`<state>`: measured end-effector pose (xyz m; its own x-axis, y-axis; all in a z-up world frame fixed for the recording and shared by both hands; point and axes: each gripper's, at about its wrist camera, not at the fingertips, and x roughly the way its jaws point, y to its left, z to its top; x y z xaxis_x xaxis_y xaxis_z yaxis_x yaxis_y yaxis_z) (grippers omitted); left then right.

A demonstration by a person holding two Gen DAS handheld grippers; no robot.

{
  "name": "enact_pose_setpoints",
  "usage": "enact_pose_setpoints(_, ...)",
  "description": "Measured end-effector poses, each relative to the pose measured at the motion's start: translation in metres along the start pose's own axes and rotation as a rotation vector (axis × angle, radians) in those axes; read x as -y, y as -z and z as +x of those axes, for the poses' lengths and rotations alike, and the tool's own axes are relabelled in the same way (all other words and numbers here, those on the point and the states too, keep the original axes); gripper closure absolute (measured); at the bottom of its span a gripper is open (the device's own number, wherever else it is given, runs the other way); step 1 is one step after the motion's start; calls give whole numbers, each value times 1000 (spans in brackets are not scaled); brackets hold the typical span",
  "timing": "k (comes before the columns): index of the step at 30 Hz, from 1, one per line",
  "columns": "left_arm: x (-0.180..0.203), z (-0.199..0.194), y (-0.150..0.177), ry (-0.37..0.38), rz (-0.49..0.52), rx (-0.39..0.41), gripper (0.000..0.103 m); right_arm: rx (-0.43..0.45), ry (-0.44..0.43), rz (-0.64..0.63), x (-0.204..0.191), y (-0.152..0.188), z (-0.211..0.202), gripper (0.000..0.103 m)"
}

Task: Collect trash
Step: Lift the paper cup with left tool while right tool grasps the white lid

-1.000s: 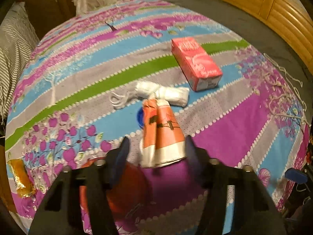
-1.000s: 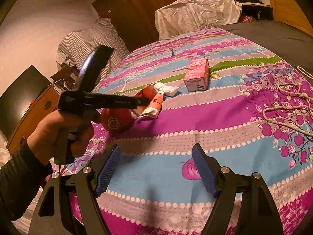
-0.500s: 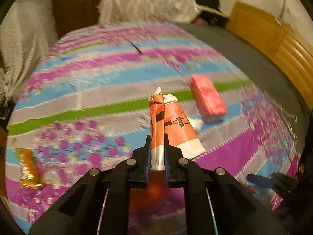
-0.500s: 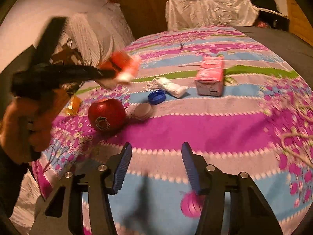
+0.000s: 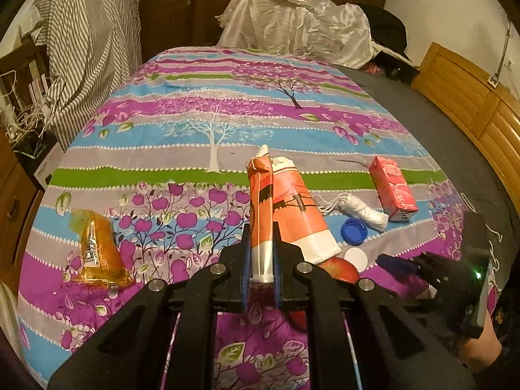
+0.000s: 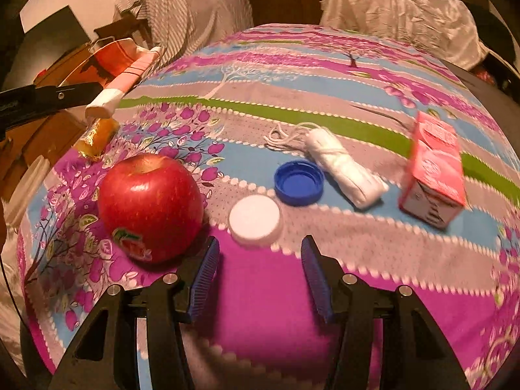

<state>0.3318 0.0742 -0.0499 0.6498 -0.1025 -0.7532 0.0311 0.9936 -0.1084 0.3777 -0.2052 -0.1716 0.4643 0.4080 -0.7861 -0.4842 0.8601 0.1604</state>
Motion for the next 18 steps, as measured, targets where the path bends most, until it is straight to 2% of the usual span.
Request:
enact_pose_setpoints(7, -2, 9, 9, 3, 3, -18, 94, -32, 38, -72, -2, -15, 20, 49)
enact_pose_setpoints(10, 0, 10, 13, 8, 3, -21, 94, -35, 57, -91, -3, -15, 23, 55)
enact_pose_setpoints(11, 2, 10, 15, 8, 7, -20, 94, -33, 61, -97, -4, -15, 23, 61)
enact_pose_setpoints(14, 7, 10, 21, 4, 17, -10, 94, -6, 89, -87, -4, -11, 17, 62)
enact_pose_setpoints(18, 15, -6, 37, -20, 58, 40, 94, 71, 117, -27, 4, 0, -11, 62)
